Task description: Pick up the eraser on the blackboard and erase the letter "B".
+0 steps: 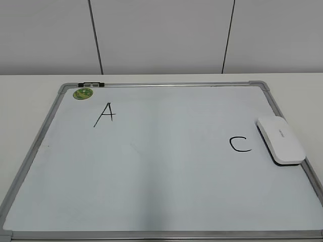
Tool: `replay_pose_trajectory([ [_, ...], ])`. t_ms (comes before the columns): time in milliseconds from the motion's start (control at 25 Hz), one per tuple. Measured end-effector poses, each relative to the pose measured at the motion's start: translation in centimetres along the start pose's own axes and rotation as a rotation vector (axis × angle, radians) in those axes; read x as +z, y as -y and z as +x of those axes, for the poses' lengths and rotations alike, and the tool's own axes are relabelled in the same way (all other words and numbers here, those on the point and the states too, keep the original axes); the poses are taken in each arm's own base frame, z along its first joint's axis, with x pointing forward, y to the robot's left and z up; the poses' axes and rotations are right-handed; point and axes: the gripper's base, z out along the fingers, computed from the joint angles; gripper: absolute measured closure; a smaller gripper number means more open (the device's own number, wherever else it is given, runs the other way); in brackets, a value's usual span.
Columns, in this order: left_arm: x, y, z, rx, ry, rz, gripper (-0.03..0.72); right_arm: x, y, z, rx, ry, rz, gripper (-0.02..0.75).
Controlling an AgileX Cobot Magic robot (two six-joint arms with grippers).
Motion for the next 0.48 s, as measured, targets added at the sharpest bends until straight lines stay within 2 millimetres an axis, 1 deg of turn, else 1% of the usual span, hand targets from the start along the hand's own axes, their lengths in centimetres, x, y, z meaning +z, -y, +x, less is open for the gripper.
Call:
replay_pose_trajectory([
  [160, -0.58, -0.02, 0.40, 0.000, 0.043, -0.002, 0.191, -0.90, -0.01, 0.67, 0.003, 0.074, 0.006, 0.162],
  [480, -0.61, -0.02, 0.42, -0.001, 0.046, -0.002, 0.218, -1.02, -0.02, 0.78, 0.004, 0.083, 0.007, 0.163],
])
